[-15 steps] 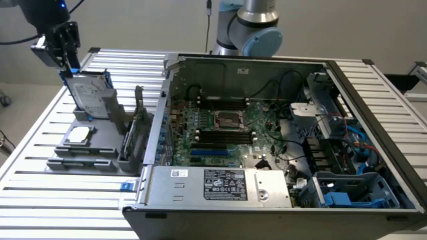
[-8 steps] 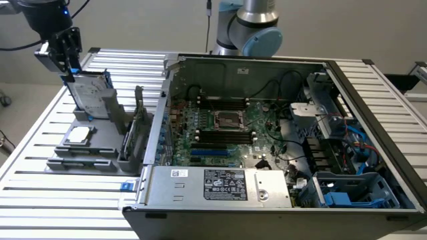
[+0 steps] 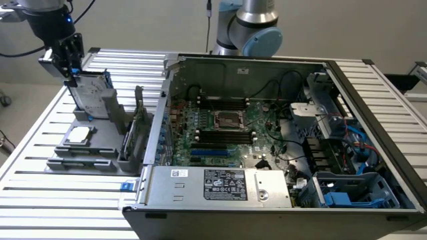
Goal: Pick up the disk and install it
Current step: 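Pick up the disk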
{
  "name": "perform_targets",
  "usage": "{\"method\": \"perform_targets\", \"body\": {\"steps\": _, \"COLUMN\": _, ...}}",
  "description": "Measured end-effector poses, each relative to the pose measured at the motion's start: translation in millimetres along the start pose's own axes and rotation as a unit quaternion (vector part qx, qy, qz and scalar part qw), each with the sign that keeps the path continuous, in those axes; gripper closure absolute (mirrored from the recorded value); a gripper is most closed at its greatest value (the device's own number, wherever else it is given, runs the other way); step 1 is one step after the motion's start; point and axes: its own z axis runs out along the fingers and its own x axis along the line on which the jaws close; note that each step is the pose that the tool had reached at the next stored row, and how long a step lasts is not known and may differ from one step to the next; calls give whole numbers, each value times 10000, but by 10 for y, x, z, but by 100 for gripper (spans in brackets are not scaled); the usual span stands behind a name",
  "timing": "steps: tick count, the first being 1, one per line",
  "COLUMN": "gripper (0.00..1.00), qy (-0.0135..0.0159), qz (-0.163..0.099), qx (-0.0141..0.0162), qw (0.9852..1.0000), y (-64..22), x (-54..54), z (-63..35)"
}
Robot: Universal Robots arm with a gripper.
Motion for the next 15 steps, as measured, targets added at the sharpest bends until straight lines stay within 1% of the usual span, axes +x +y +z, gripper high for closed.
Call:
{"method": "perform_targets", "body": {"steps": 6, "gripper": 52, "qy": 0, "qz": 0, "qx": 0, "qw": 10000, "y": 4, "x": -7, "z": 108}}
{"method": "perform_targets", "body": {"steps": 8, "gripper": 52, "qy": 0, "qz": 0, "qx": 7, "qw": 10000, "y": 11, "x": -17, "z": 145}}
{"method": "perform_targets", "body": {"steps": 10, "gripper": 52, "qy": -1, "qz": 1, "qx": 18, "qw": 10000, "y": 16, "x": -22, "z": 160}}
{"method": "perform_targets", "body": {"steps": 12, "gripper": 52, "qy": 0, "qz": 1, "qx": 21, "qw": 10000, "y": 17, "x": -22, "z": 163}}
{"method": "perform_targets", "body": {"steps": 13, "gripper": 52, "qy": 7, "qz": 1, "qx": 21, "qw": 10000, "y": 17, "x": -22, "z": 168}}
{"method": "perform_targets", "body": {"steps": 15, "gripper": 52, "qy": 10, "qz": 1, "qx": 20, "qw": 10000, "y": 17, "x": -22, "z": 170}}
